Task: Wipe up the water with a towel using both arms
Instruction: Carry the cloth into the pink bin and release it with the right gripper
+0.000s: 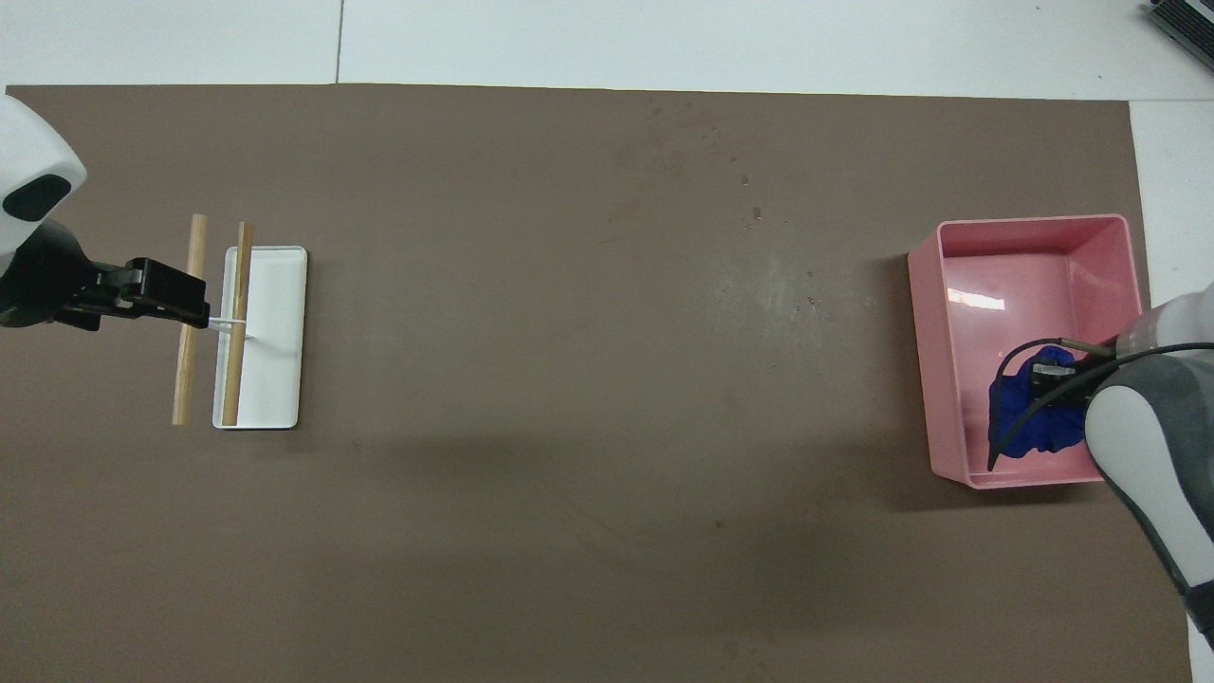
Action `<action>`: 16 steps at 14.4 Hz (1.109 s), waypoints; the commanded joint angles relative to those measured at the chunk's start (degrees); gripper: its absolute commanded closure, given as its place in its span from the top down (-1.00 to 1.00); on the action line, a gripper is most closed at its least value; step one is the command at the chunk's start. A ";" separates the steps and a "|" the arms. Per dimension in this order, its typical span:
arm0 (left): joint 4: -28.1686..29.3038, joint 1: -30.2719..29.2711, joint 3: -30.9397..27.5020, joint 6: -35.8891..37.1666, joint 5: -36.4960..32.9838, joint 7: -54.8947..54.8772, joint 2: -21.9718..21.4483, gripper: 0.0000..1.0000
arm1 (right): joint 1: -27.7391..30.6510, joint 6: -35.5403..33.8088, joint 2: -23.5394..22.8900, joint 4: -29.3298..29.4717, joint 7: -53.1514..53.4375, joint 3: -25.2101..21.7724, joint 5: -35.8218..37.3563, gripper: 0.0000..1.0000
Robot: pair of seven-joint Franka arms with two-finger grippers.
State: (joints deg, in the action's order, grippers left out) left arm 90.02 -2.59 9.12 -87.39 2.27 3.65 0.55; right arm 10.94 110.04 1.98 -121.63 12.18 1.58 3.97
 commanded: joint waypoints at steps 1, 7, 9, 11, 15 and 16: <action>2.26 -0.22 -0.33 -0.50 -0.60 -0.22 -1.87 1.00 | 2.07 3.94 -0.40 -2.99 -2.16 0.80 1.12 -1.00; 2.26 -0.05 -0.33 -0.50 -0.60 -0.22 -1.87 1.00 | 1.28 3.16 0.03 -3.01 -1.63 0.97 -0.27 1.00; 2.26 -0.14 -0.33 -0.50 -0.60 -0.22 -1.87 1.00 | 0.84 -1.81 0.48 1.37 -2.33 1.23 -0.99 1.00; 2.26 -0.05 -0.24 -0.50 -0.60 -0.22 -1.87 1.00 | -0.65 -8.06 1.09 7.95 -2.34 2.72 -1.07 1.00; 2.26 -0.05 -0.33 -0.50 -0.60 -0.22 -1.87 1.00 | -3.99 -12.13 1.01 19.65 -2.34 3.17 -1.07 1.00; 2.26 -0.05 -0.33 -0.50 -0.60 -0.22 -1.87 1.00 | -5.21 -12.22 0.74 22.11 -2.34 3.34 -1.60 1.00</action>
State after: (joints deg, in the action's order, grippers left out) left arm 90.30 -2.59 8.93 -87.39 2.27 3.65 0.46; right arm 6.77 99.01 4.17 -104.22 10.98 4.69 3.61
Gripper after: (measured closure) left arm 0.000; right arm 0.000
